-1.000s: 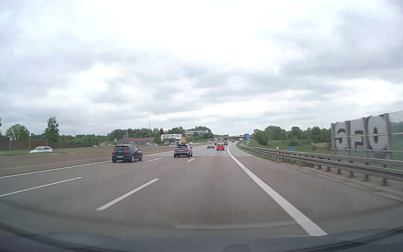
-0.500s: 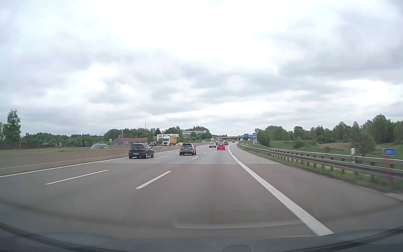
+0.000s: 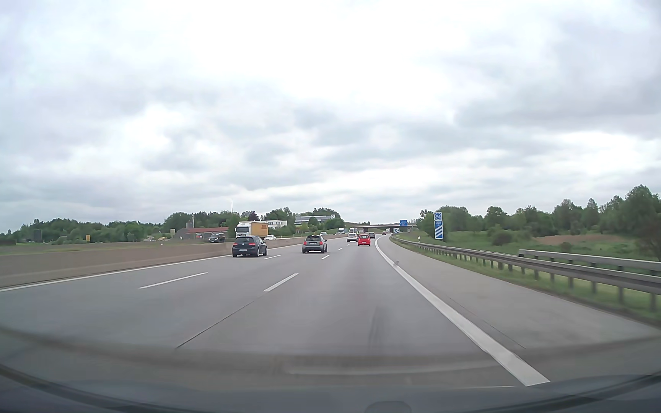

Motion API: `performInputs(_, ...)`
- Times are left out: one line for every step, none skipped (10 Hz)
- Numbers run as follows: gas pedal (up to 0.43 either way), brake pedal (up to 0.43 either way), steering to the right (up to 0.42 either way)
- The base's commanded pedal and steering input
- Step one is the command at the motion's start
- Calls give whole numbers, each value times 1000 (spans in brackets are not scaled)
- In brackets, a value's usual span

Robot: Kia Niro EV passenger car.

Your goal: Follow the waypoints while adhering to traffic rules and regulations

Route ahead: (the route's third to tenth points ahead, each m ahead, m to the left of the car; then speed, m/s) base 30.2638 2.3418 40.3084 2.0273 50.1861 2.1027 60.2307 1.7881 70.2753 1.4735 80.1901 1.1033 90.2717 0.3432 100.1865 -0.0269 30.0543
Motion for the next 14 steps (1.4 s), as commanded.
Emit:
performInputs(260, 0, 3)
performInputs(260, 0, 3)
performInputs(260, 0, 3)
performInputs(260, 0, 3)
performInputs(260, 0, 3)
performInputs(260, 0, 3)
performInputs(260, 0, 3)
performInputs(260, 0, 3)
performInputs(260, 0, 3)
performInputs(260, 0, 3)
performInputs(260, 0, 3)
performInputs(260, 0, 3)
performInputs(248, 0, 3)
performInputs(248, 0, 3)
